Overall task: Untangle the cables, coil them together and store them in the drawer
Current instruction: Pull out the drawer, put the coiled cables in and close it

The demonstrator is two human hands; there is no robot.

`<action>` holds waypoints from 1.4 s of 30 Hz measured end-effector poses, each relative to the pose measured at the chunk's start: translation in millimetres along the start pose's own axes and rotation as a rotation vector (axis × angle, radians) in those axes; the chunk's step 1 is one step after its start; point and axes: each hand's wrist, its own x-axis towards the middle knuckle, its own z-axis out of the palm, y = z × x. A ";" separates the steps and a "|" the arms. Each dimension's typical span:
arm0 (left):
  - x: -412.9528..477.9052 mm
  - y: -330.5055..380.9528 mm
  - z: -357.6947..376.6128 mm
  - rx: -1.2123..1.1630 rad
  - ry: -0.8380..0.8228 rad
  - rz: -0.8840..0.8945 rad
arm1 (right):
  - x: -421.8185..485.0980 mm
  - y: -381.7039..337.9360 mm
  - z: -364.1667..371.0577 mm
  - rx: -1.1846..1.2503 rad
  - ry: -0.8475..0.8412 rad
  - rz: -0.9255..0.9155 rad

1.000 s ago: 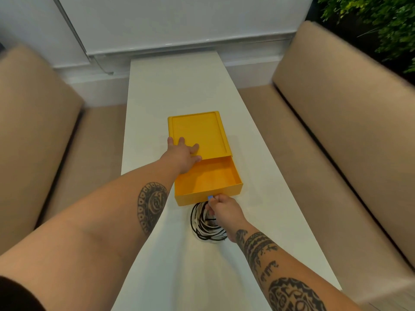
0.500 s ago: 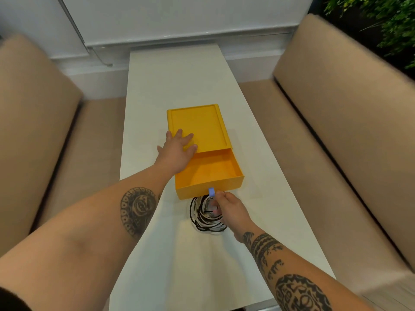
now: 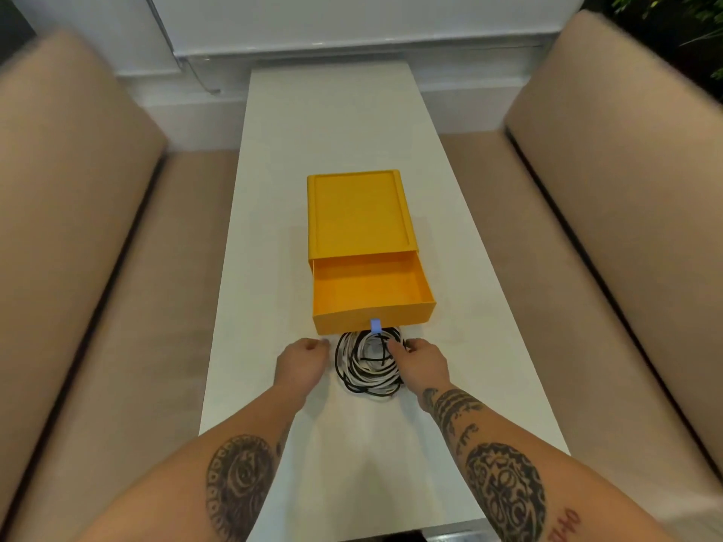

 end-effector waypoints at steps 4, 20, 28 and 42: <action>-3.4 20.5 25.1 0.188 -0.079 0.115 | 6.6 -2.7 10.4 -0.079 -0.014 -0.001; -14.3 36.5 66.2 -0.137 -0.290 -0.151 | -5.8 13.8 -20.6 0.449 -0.094 0.335; -29.1 45.7 71.5 -0.185 -0.411 -0.159 | -13.0 25.6 -52.4 0.546 -0.163 0.443; -89.1 104.3 115.8 -0.237 -0.588 -0.007 | -36.4 49.8 -133.5 0.644 0.035 0.292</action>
